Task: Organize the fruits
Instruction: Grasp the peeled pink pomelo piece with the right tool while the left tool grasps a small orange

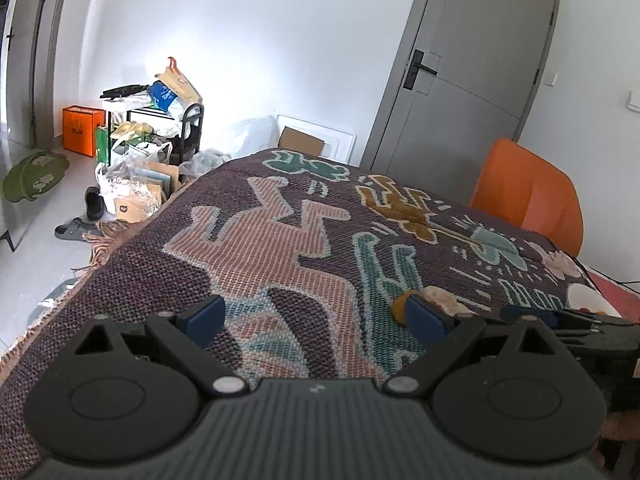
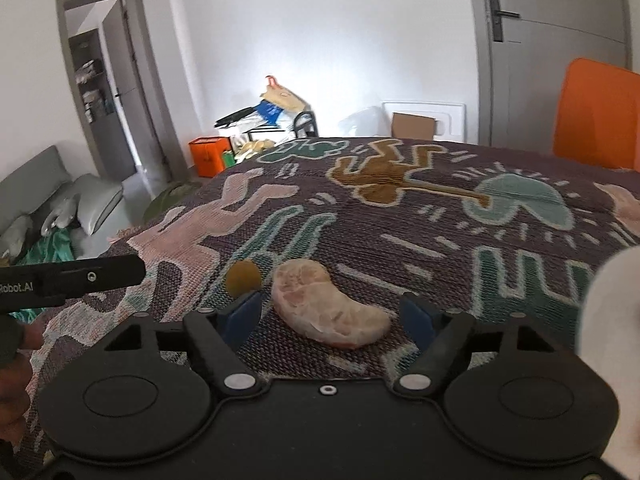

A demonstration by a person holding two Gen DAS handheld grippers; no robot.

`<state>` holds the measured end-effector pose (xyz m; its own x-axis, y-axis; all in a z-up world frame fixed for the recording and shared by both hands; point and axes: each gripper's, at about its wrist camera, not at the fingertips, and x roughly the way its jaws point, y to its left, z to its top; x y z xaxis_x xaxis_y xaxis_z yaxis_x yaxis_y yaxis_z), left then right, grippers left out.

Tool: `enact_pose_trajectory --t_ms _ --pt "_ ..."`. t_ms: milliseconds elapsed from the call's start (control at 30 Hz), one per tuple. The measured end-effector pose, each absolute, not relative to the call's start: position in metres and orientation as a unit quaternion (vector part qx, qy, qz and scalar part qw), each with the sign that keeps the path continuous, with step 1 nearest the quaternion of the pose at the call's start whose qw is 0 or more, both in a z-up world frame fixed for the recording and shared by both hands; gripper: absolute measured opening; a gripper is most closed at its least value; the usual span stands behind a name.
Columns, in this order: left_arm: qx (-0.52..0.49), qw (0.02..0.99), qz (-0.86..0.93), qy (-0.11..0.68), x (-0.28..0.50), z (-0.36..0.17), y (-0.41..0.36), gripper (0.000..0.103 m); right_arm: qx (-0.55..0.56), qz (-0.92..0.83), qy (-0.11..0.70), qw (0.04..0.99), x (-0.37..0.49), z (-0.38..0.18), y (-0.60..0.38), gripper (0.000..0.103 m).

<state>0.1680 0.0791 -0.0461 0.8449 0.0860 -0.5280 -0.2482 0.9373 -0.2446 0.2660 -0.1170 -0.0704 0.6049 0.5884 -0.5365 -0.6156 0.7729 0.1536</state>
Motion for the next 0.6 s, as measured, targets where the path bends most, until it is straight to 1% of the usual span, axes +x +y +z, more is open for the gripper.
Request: enact_pose_trajectory --t_ms 133,167,267,433,467,500,533,600 --pt "-0.157 0.947 0.089 0.265 0.169 -0.047 0.083 0.095 -0.043 0.326 0.294 0.898 0.272 -0.074 -0.107 0.076" --pt "-0.156 0.947 0.089 0.265 0.17 -0.047 0.083 0.095 -0.046 0.316 0.296 0.9 0.275 -0.076 -0.105 0.074" --pt "-0.16 0.946 0.09 0.266 0.171 -0.048 0.085 0.095 -0.027 0.306 0.3 0.903 0.285 -0.078 -0.107 0.073" --pt "-0.16 0.946 0.088 0.267 0.176 -0.048 0.085 0.095 -0.029 0.301 0.301 0.904 0.294 -0.08 -0.101 0.07" --pt "-0.159 0.947 0.087 0.266 0.177 -0.048 0.084 0.095 -0.033 0.302 0.302 0.904 0.295 -0.08 -0.099 0.065" --pt "-0.158 0.947 0.086 0.266 0.177 -0.047 0.084 0.095 -0.042 0.301 0.301 0.904 0.294 -0.081 -0.096 0.057" --pt "-0.156 0.948 0.084 0.266 0.179 -0.047 0.082 0.095 -0.051 0.299 0.298 0.905 0.292 -0.081 -0.094 0.053" --pt "-0.152 0.949 0.081 0.265 0.181 -0.047 0.08 0.095 -0.057 0.307 0.297 0.903 0.289 -0.081 -0.091 0.041"
